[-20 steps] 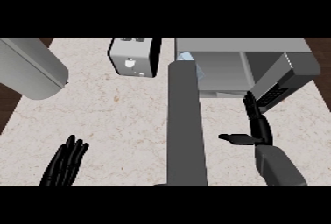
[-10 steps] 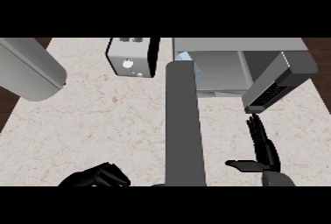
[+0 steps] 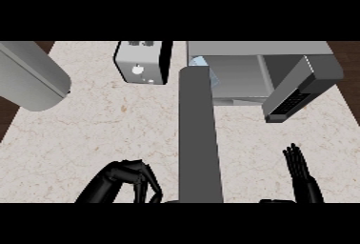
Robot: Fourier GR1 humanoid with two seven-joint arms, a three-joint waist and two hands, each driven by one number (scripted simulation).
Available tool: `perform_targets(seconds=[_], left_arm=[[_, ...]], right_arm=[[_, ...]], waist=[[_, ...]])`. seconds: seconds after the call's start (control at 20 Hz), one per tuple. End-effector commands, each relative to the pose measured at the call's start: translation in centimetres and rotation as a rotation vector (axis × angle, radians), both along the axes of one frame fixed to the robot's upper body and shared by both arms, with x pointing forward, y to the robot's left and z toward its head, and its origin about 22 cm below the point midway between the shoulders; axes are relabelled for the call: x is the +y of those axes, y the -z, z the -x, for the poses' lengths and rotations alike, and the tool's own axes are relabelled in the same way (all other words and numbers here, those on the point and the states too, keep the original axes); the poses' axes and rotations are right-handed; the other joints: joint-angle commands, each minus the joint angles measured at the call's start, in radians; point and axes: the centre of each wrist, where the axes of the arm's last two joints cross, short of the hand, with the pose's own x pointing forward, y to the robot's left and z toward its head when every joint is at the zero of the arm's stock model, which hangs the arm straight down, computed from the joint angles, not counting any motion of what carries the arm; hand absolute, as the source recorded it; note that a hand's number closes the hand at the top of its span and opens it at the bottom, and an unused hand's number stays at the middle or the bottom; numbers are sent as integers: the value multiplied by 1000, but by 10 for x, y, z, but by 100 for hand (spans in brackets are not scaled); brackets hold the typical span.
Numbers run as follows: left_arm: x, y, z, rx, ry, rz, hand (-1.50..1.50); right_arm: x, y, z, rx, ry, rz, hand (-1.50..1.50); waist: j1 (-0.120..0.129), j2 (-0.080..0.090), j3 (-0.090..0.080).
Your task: Pick up the milk, place it into the microwave and close the microwave
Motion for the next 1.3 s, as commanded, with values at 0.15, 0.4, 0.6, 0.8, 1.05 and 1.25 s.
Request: perform_targets(seconds=[0.15, 0.4, 0.6, 0.8, 1.05, 1.25], left_arm=[[-45, 2, -28, 61, 201, -119, 150], [-67, 36, -46, 95, 294, -158, 150], [-106, 44, -51, 9, 317, -243, 150], [-136, 55, -31, 44, 325, -284, 150], [-157, 68, -25, 98, 351, -290, 150], [-162, 67, -45, 149, 280, -321, 150]], right_arm=[[-28, -12, 40, -69, -28, -67, -150], [-43, -27, 56, -93, -27, -48, -150], [-39, -31, 53, -129, -63, -55, -150], [-33, -49, 56, -167, -113, -89, -150], [-33, -70, 40, -224, -211, -124, -150], [-23, -90, 24, -288, -241, -150, -150]], waist=[[-9, 1, 1], [-7, 3, 0], [-17, 5, 1], [-30, 3, 0], [-64, 9, 0], [-106, 15, 0]])
